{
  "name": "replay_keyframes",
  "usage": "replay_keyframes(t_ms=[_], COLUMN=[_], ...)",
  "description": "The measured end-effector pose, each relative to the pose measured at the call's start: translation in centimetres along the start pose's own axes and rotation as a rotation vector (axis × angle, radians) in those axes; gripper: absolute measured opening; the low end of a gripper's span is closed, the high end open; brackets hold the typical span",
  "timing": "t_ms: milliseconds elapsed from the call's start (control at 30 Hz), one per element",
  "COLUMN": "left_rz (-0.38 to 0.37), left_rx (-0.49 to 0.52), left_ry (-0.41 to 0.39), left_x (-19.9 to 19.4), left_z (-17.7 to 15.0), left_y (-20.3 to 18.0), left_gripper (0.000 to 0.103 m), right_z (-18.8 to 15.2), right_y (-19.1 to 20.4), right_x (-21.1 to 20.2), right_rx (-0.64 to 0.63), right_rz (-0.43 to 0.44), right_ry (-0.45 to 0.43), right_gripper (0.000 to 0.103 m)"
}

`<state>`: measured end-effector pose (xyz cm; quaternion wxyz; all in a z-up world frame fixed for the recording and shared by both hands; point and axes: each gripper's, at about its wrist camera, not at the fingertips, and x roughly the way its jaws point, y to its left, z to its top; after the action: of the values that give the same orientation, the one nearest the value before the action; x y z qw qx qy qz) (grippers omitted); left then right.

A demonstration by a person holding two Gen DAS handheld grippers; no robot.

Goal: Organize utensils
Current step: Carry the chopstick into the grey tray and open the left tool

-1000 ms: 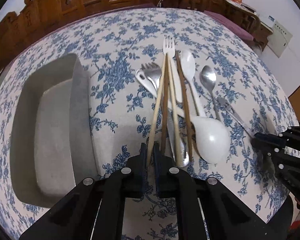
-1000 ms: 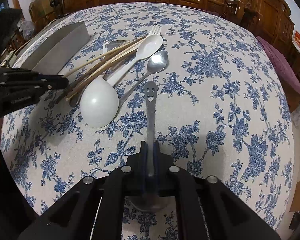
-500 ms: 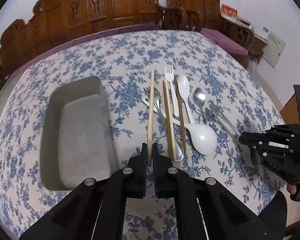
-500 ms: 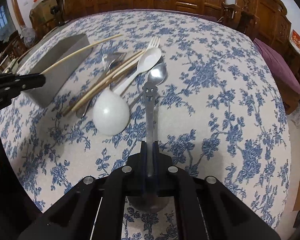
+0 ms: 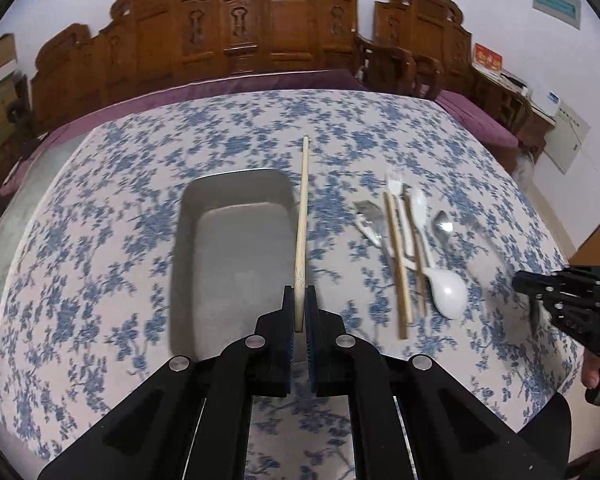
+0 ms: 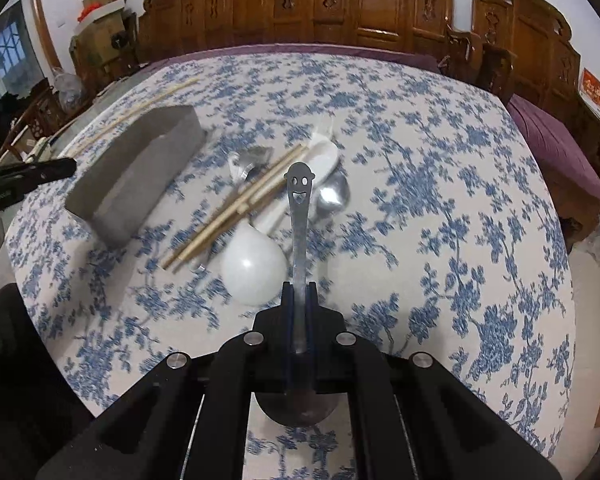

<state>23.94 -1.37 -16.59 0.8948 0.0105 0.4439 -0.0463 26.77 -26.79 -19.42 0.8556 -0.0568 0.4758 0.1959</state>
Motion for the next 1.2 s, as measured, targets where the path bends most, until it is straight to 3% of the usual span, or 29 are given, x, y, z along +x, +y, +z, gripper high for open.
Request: replay_keyframes(t_ms=[400, 933, 1000, 1067, 1200], left_rz=[0.038, -0.008, -0.012, -0.013, -0.017], left_rx=[-0.065, -0.078, -0.069, -0.067, -0.084], left_ry=[0.048, 0.072, 0.069, 0.051, 0.013], left_x=[1.1, 3.0, 2.9, 2.4, 0.6], left_z=[-1.5, -1.4, -1.2, -1.1, -0.9], left_y=[4.1, 4.9, 4.9, 5.2, 6.6], left_gripper=[0.004, 0.004, 0.008, 0.023, 0.029], right_z=[3.6, 7.7, 8.2, 8.7, 9.9], right_y=[4.9, 11.5, 12.1, 12.8, 14.4], right_x=[-1.0, 0.6, 1.0, 1.3, 2.1], right_rx=[-0.059, -0.121, -0.123, -0.126, -0.129], right_rz=[0.046, 0.085, 0.092, 0.097, 0.119], right_ry=[-0.051, -0.04, -0.037, -0.037, -0.036], right_gripper=[0.007, 0.007, 0.007, 0.007, 0.007])
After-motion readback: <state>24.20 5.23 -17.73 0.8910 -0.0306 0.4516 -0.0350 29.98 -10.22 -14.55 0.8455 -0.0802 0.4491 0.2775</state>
